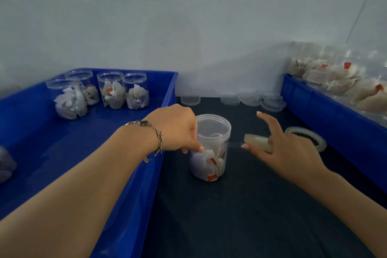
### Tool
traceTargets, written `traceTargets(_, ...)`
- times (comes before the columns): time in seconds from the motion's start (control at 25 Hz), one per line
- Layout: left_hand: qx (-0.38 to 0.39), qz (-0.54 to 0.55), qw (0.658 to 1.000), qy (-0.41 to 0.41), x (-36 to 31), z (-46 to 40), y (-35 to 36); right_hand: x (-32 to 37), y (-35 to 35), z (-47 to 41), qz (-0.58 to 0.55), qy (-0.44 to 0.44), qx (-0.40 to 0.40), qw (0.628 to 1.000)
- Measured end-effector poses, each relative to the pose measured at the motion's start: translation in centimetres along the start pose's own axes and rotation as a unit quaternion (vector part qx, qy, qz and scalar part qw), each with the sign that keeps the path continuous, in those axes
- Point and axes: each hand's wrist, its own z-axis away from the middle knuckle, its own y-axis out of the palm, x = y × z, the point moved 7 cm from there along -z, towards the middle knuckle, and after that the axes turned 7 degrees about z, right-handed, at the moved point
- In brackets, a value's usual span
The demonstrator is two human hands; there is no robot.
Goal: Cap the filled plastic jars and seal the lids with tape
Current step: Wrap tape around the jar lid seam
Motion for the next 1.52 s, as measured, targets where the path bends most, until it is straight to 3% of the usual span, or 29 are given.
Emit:
traceTargets(0.72, 0.009, -0.037, 0.999, -0.021, 1.2, -0.8, 0.1, 0.6, 0.5, -1.3, -0.003, -0.013, 0.01, 1.0)
traceTargets(0.96, 0.009, -0.003, 1.0, -0.022, 2.3, -1.3, 0.4, 0.9, 0.6, -1.0, 0.014, -0.034, 0.018, 0.999)
traceTargets(1.2, -0.046, 0.026, 0.998, -0.017, 2.7, -1.5, -0.4, 1.0, 0.6, -1.2, 0.018, -0.036, 0.014, 0.999)
traceTargets(1.36, -0.081, -0.084, 0.993, 0.011, 2.6, -1.5, -0.7, 1.0, 0.8, -1.2, 0.027, -0.031, 0.017, 0.999)
traceTargets(1.4, -0.072, -0.067, 0.995, 0.014, 2.4, -1.5, -0.2, 1.0, 0.9, -1.2, 0.032, -0.033, 0.02, 0.999)
traceTargets(1.52, -0.026, 0.113, 0.993, 0.0, 0.6, -1.8, 1.9, 1.3, 1.3, -1.2, 0.045, -0.037, 0.028, 0.998)
